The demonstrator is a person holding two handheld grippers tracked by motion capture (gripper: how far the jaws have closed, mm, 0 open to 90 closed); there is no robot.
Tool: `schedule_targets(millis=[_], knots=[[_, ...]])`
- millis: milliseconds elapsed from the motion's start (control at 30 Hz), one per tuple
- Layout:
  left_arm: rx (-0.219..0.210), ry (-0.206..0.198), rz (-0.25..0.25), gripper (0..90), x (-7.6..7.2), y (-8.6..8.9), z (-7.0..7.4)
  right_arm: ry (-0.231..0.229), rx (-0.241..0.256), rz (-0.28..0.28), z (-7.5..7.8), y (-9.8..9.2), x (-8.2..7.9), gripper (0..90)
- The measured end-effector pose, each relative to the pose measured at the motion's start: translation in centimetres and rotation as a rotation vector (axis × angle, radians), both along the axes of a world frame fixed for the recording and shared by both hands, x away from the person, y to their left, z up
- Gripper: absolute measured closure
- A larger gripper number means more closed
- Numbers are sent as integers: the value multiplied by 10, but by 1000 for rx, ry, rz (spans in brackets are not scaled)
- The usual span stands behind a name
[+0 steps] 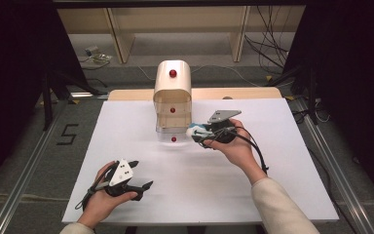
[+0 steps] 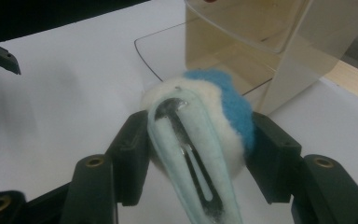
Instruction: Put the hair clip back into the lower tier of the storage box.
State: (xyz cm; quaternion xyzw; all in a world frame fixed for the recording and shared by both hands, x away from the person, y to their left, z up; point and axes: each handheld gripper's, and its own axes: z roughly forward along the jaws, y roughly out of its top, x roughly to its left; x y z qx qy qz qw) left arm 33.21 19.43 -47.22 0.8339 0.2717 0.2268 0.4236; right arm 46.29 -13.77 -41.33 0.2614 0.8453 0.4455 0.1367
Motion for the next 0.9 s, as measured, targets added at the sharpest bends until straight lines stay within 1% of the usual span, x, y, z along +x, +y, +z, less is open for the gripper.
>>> schedule_targets(millis=[267, 633, 900], knots=[[-2, 0, 1, 159, 0, 0, 0, -2, 7, 2, 4, 7, 4, 449], [-7, 0, 3, 159, 0, 0, 1, 2, 1, 4, 7, 13, 11, 449], [-1, 1, -2, 159, 0, 0, 1, 3, -3, 12, 9, 18, 14, 454]])
